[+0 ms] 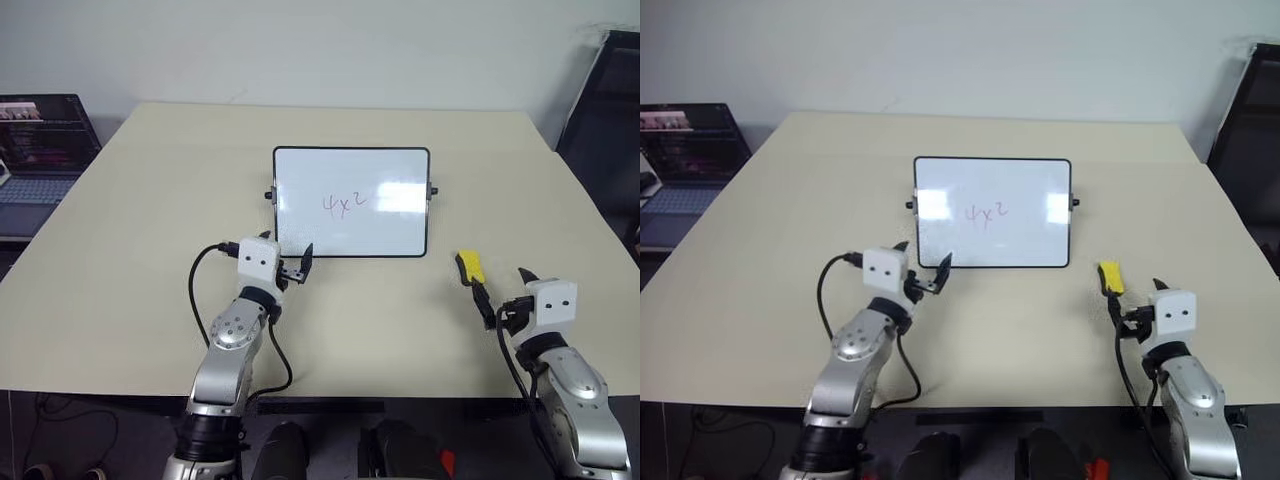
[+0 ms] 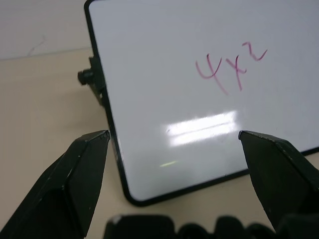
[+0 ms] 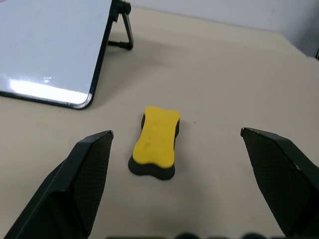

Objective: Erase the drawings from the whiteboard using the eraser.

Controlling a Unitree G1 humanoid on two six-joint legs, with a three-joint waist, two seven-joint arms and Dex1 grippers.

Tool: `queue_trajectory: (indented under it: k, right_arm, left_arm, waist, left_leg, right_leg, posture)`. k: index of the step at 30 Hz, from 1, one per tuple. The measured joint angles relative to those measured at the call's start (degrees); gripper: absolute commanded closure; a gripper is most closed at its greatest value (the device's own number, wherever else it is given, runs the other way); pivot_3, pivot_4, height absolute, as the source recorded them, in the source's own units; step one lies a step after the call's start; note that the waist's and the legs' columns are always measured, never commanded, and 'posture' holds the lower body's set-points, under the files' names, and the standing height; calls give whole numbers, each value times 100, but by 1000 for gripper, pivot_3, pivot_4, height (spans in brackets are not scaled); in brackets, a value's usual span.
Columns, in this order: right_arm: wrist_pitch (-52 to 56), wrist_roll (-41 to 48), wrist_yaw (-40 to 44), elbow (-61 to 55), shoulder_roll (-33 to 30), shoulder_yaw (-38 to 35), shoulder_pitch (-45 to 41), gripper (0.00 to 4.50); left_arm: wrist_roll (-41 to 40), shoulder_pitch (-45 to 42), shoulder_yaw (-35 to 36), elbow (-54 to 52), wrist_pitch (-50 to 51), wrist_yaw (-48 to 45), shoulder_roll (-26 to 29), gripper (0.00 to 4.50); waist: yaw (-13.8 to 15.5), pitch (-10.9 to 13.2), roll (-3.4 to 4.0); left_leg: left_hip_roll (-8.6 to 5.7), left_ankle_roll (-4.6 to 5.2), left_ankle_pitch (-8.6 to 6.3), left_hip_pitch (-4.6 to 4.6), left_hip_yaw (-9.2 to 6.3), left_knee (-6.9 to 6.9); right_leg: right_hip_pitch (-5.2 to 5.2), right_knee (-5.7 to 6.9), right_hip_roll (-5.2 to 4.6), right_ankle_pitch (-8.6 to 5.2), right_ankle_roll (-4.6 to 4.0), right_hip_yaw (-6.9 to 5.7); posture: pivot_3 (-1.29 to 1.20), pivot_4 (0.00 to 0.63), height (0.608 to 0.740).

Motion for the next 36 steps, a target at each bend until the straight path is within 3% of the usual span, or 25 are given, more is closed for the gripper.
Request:
queue_trajectory:
  k: [7, 13, 20, 27, 36]
  right_arm:
    - [162, 20, -35, -28, 16, 35, -18, 49]
    - [687, 129, -174, -816, 13, -121, 151, 49]
    - [1085, 109, -492, -871, 313, 128, -258, 49]
    - [1287, -134, -760, -841, 171, 89, -721, 49]
    - [2228, -121, -892, -734, 8, -61, -1190, 49]
  left_arm:
    - [57, 272, 131, -167, 46, 88, 76, 0]
    - [-96, 514, 303, -567, 126, -203, 415, 0]
    - [-711, 438, 304, -978, 181, -1263, 905, 0]
    - [-1123, -245, -39, -554, 50, -2474, 1322, 0]
    - [-1594, -1593, -168, 732, 31, -4088, 1797, 0]
  waist:
    - [4, 0, 0]
    - [4, 0, 0]
    - [-1, 0, 2]
    - [11, 1, 2]
    - [-13, 1, 3]
  left_leg:
    - [1, 0, 0, 2, -2, 3]
    - [3, 0, 0, 1, -3, 2]
    - [6, 0, 0, 6, 2, 2]
    - [-1, 0, 0, -2, 3, 1]
    - [1, 2, -1, -6, 13, -2]
  right_leg:
    - [4, 0, 0, 1, 2, -2]
    - [2, -1, 0, 1, 1, -2]
    - [2, 0, 2, 0, -1, 0]
    - [-3, -2, 1, 0, 0, 0]
    - [-12, -1, 10, 0, -1, 3]
  posture:
    - [0, 150, 740]
    - [0, 150, 740]
    - [0, 150, 740]
    - [0, 150, 740]
    - [0, 150, 740]
